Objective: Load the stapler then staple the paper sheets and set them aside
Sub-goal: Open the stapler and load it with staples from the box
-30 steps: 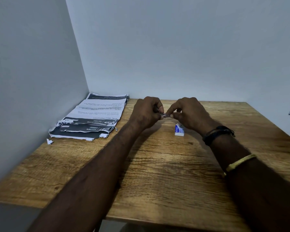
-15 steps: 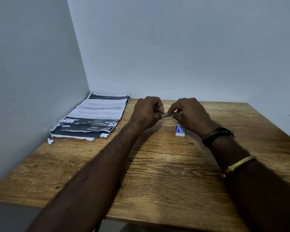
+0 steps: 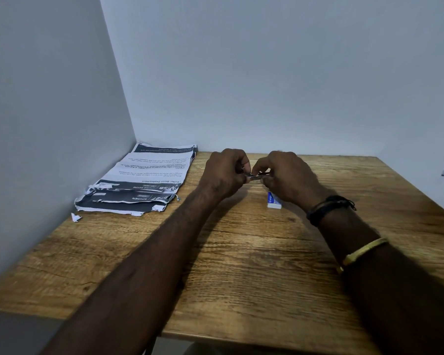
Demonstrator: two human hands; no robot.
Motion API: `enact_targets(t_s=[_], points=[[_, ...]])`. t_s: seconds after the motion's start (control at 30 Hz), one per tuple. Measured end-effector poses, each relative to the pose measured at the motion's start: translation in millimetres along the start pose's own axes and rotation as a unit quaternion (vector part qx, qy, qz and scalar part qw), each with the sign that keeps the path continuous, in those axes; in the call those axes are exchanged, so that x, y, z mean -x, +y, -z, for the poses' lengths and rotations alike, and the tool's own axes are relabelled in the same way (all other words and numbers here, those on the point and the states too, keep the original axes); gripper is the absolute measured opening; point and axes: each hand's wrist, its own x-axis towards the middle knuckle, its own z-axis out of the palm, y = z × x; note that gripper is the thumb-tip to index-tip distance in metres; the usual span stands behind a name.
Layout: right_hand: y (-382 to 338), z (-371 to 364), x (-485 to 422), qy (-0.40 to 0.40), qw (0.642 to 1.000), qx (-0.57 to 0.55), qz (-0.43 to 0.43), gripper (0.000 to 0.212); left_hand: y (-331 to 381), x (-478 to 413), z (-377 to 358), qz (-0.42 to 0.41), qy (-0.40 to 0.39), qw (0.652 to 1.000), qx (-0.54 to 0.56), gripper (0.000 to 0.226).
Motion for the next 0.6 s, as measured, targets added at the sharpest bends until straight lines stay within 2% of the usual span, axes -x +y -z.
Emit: enact_targets(t_s=[0.6], points=[[13.2, 2.1, -1.3, 0.033, 0.998, 0.037, -0.041, 0.018, -3.8, 0.2, 3.8, 0.020, 0.009, 0.999, 0.030, 0.018]])
